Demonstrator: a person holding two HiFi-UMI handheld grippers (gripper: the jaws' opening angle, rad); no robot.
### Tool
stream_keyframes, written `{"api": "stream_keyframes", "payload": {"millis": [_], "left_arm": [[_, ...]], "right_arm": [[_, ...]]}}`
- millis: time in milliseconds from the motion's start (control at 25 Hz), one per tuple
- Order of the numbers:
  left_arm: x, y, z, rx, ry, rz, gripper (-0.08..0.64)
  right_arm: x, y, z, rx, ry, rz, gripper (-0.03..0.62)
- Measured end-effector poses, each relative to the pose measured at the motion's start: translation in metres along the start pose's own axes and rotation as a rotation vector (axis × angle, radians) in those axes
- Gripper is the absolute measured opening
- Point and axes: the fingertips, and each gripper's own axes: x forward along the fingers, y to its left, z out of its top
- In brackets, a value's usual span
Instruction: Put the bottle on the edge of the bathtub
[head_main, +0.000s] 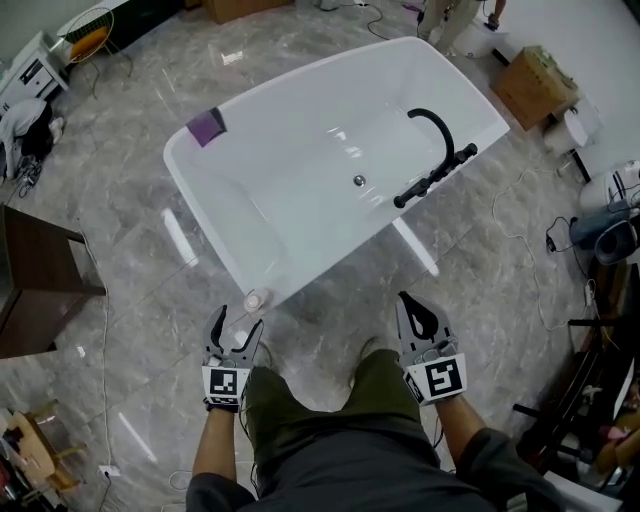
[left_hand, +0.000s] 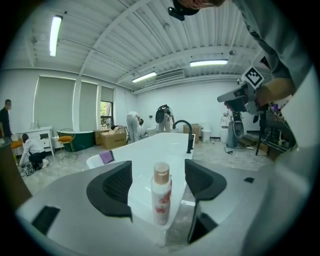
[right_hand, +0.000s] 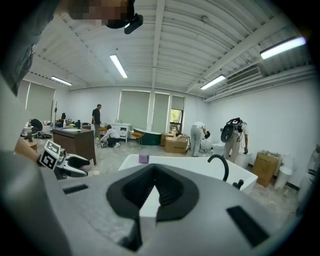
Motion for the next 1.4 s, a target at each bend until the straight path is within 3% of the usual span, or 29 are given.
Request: {"api": "stream_keyframes", "payload": {"millis": [320,640,1080,1400], "left_arm": [[-0.043,-0.024,0.106,0.016,-0.033,-0.044,0.294],[-0.078,-0.03,0.19,0.03,-0.095,-0.003,0.258],[-0.116,-0.023,0.255,0.058,-0.157,0.072,0.148],[-0.131,-0.021,0.277,0.053,-0.182,0.14,0.007]], "right_arm": [[-0.022,0.023,0.087,0.028,-0.087,0.077,0.002],[-0.039,0.044,0.144,0.022,-0.156,0.153,0.002],[-0.058,0.045,0.19,-0.011,-0.236,0.169,0.002],[-0.06,0.059,0.193,-0.017,-0.243,0.186,0.002]]}}
